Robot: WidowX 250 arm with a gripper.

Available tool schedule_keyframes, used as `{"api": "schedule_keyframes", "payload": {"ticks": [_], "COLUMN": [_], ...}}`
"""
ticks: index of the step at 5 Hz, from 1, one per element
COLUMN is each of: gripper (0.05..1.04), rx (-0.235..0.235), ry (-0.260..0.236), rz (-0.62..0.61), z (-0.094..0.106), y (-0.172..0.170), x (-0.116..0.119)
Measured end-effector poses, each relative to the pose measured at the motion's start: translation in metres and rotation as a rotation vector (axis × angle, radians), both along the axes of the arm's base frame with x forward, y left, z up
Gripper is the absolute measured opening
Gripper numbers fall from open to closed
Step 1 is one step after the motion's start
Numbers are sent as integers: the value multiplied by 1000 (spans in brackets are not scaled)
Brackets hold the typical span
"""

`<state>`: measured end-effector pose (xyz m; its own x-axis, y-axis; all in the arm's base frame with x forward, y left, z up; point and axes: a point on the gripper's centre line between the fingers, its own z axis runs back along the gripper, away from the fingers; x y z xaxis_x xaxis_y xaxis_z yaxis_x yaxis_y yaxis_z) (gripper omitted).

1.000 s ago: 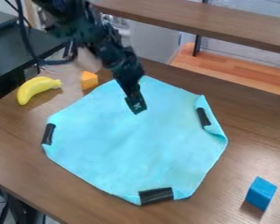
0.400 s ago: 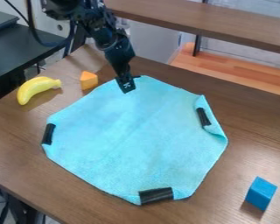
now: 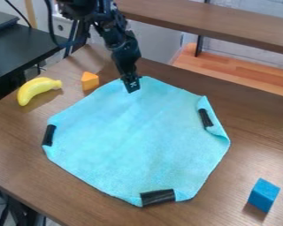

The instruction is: Fold the cloth from the top left to the bottom right

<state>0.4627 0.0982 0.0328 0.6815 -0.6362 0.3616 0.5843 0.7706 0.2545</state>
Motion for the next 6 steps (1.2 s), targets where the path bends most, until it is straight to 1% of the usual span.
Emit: {"api": "schedule_keyframes", "payload": {"ticks": [1,2,3,4,5,6], "gripper": [1000,1000,1001,969,708,415], "rx": [-7,-1,-2,4,-27,-45], "ry": [15,24,42,69,92,113], "rz": [39,58,71,82,70,65], "z": [-5,-8,-15,-25,-28,-29], "y": [5,7,6,9,6,3], "x": [16,32,44,48,51,49]}}
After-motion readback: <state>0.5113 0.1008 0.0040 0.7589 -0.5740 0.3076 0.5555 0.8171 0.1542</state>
